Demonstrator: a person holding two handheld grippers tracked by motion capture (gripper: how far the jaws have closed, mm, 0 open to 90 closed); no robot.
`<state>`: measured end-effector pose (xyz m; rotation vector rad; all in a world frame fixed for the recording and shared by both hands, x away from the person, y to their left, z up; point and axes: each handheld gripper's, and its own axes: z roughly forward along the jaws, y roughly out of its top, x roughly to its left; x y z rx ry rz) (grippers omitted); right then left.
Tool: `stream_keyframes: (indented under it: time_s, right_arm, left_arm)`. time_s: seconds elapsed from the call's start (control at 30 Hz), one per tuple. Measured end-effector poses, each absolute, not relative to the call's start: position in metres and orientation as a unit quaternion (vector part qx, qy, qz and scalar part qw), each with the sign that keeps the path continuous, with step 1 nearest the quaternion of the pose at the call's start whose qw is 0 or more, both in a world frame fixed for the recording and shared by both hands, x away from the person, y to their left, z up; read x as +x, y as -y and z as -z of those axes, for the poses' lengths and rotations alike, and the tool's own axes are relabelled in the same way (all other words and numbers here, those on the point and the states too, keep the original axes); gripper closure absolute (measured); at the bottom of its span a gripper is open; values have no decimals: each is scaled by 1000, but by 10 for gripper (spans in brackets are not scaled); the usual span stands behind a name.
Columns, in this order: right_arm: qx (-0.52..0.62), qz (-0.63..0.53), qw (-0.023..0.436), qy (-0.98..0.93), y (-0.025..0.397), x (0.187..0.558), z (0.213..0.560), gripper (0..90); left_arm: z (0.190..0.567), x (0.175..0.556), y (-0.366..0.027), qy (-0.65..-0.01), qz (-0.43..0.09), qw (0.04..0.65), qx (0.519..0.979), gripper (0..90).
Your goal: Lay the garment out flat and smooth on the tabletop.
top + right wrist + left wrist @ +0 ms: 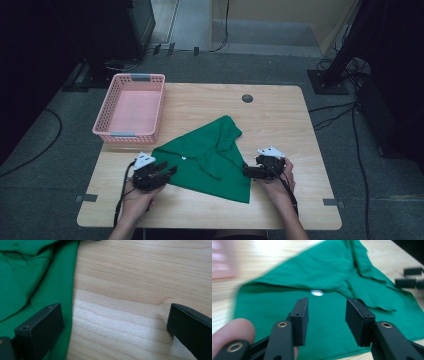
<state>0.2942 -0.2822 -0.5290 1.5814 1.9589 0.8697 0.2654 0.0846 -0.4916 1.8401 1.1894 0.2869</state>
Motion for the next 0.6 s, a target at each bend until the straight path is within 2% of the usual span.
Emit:
stream_keyframes:
  time_s: [0.17, 0.33, 0.6]
  right_arm:
    - [578, -316, 237, -714, 285, 294, 529, 1]
    - [580, -315, 237, -713, 290, 294, 529, 0]
    - [577, -316, 236, -715, 297, 294, 529, 0]
  left_arm:
    - [497, 270, -51, -464, -101, 445, 759, 489]
    - [499, 272, -26, -461, -92, 448, 761, 479]
    - [498, 278, 14, -441, -122, 425, 781, 417]
